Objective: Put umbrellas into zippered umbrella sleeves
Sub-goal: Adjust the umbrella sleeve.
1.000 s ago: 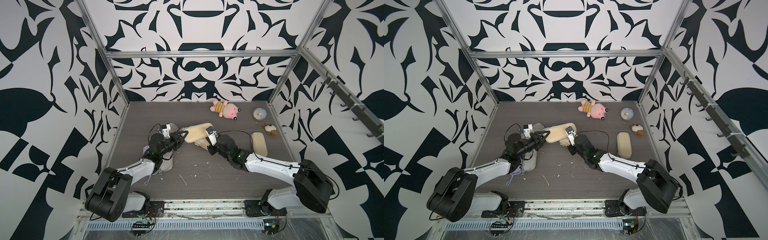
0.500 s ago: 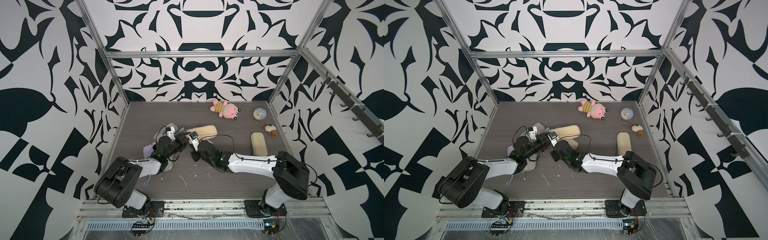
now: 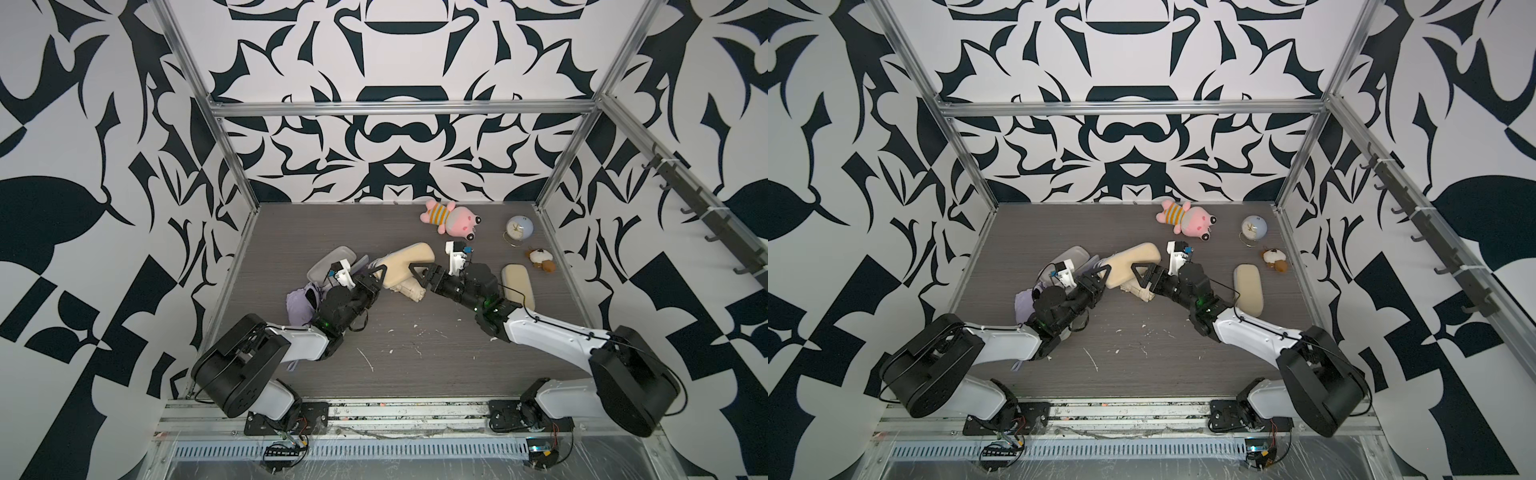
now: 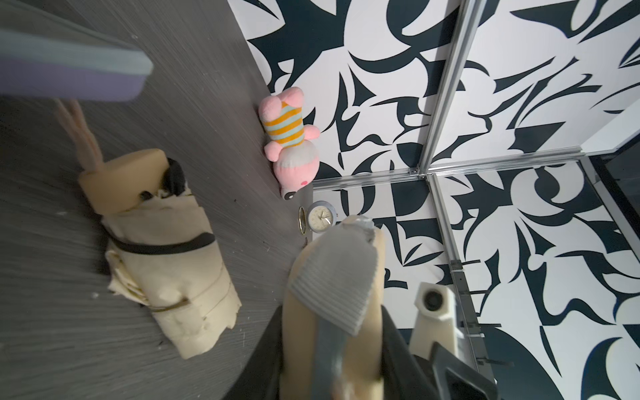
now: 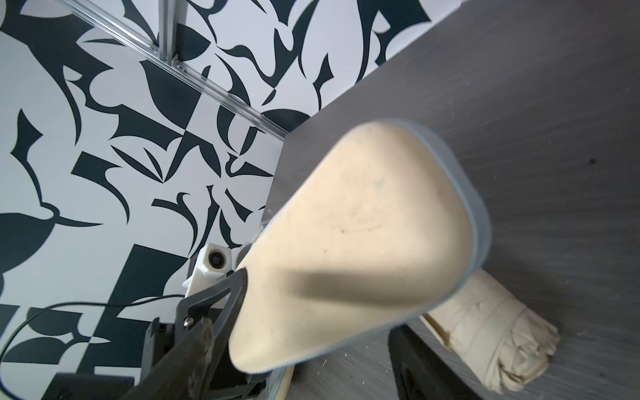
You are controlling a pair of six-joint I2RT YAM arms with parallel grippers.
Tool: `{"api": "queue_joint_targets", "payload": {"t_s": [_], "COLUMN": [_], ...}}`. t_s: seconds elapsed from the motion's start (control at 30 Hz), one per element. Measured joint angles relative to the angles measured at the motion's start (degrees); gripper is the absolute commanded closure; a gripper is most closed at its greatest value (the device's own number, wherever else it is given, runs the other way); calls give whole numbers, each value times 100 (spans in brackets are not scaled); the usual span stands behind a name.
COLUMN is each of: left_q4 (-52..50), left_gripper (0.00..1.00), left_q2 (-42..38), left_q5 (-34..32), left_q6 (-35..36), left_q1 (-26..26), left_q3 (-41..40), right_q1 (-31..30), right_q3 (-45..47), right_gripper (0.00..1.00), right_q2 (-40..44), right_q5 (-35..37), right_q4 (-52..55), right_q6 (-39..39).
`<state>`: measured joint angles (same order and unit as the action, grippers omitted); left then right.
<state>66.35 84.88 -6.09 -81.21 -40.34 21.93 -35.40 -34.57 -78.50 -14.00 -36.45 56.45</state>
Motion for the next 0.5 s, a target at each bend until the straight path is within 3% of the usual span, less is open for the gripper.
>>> {"api": "queue_joint_targets", "payload": {"t_s": [0.13, 0.23, 0.27, 0.3, 0.43, 0.5], "left_q4": [166, 234, 254, 278, 326, 376], "left_gripper": [91, 87, 84, 78, 37, 31], "left_q2": [72, 177, 225, 271, 391, 308], "left_q5": [-367, -544, -595, -656, -678, -369], "left_q6": [-17, -39, -46, -59, -205, -208], "left_q1": [-308, -424, -448, -466, -428, -286], "left_q3": [9, 57, 76, 98, 90, -4], "right_q1": [-20, -24, -24, -24, 50, 116], "right_q3": [2, -24, -37, -44, -90, -96], "right_gripper": [21, 31, 39, 48, 78, 83], "right_q2": [-472, -940, -1113, -1231, -1554, -1556], "right_q5": [-74, -74, -57, -31, -114, -256], "right_q4": [-721, -1421, -1663, -1814, -2398, -2483], "right_q6": [511, 824, 909, 992, 1381, 1405]}}
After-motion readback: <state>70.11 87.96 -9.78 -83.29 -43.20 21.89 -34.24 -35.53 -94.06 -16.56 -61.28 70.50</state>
